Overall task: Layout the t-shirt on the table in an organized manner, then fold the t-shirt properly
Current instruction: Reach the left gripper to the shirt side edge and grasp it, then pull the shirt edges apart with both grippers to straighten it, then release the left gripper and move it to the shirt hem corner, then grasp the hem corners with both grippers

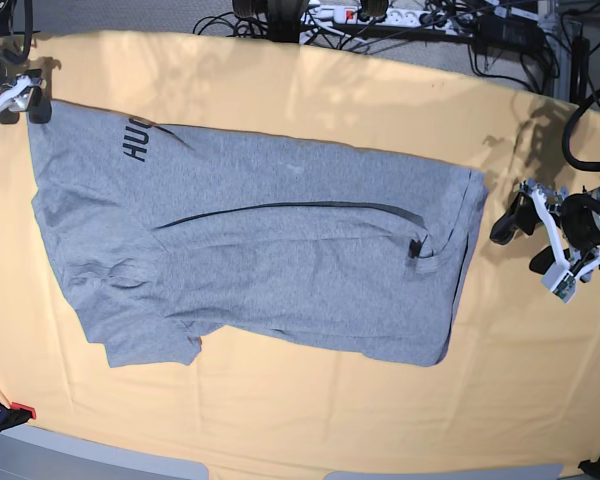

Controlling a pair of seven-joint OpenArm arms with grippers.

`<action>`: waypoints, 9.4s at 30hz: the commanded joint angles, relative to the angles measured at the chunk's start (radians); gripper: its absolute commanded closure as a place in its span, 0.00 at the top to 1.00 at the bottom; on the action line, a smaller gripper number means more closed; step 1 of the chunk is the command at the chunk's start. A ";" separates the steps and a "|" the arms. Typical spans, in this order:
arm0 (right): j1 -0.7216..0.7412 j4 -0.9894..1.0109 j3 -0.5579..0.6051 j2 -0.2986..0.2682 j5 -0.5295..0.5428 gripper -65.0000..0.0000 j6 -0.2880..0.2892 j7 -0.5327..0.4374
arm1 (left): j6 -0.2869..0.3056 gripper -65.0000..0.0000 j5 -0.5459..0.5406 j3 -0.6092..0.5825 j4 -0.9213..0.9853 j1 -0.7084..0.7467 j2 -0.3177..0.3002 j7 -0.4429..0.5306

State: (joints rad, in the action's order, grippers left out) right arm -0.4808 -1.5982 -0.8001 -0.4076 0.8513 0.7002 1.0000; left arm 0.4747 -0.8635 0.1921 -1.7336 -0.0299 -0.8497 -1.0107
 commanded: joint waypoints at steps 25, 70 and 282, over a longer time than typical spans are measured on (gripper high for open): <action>0.022 0.032 -0.005 0.061 0.178 0.19 -0.002 0.155 | -0.103 0.76 0.029 0.395 -0.013 0.121 0.243 -0.040; 0.060 0.032 -0.005 0.056 0.383 0.19 -0.002 0.373 | 0.084 0.70 -0.070 0.233 0.133 0.233 0.477 0.001; 0.770 0.687 0.418 -0.055 0.147 0.55 -0.002 0.043 | 0.223 0.00 -0.185 0.021 0.989 -0.516 0.429 0.045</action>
State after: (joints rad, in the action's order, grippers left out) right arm 0.2737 -0.9020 -0.3843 -0.4496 1.0077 0.7002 1.0203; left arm 0.6903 -1.0241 0.2092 -0.7311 -0.5156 -0.4046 -0.9806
